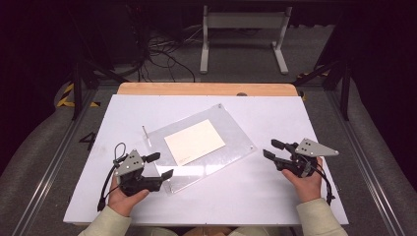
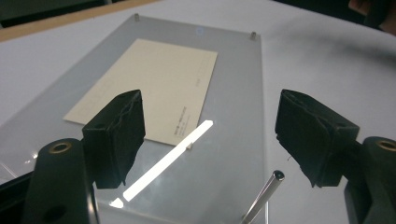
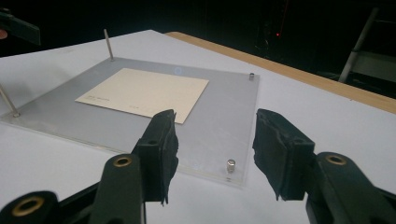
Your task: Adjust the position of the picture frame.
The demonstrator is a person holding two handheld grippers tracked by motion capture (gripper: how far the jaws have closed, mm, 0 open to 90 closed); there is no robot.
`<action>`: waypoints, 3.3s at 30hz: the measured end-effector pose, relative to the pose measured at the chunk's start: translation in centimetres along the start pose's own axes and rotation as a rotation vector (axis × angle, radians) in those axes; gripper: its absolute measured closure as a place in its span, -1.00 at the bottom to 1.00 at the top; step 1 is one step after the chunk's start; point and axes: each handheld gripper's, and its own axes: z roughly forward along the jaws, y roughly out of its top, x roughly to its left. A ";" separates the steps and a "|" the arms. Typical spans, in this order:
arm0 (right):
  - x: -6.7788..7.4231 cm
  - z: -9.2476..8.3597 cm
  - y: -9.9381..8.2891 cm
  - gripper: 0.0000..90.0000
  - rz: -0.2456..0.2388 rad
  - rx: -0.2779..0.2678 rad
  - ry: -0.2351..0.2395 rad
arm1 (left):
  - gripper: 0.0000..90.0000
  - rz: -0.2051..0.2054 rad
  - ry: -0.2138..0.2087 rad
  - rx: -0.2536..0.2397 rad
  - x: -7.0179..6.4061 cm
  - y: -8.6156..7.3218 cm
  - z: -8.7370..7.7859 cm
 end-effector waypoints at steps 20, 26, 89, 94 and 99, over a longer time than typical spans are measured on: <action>0.6 0.7 -0.3 0.07 -0.003 0.028 0.037 | 0.71 0.020 -0.170 0.277 -0.9 -0.8 1.4; 0.6 1.0 -0.4 0.17 -0.002 0.048 0.059 | 0.87 0.094 -0.123 0.289 -1.6 -0.5 1.3; 6.5 11.0 0.4 0.84 -0.150 0.492 0.395 | 0.82 -0.254 0.320 0.129 7.0 -2.9 -2.7; 9.7 9.6 -0.3 0.85 -0.114 0.487 0.516 | 0.81 -0.261 0.328 0.126 7.4 -3.0 -3.0; 11.8 9.0 -0.6 0.85 -0.129 0.481 0.579 | 0.81 -0.277 0.333 0.119 7.5 -3.1 -3.0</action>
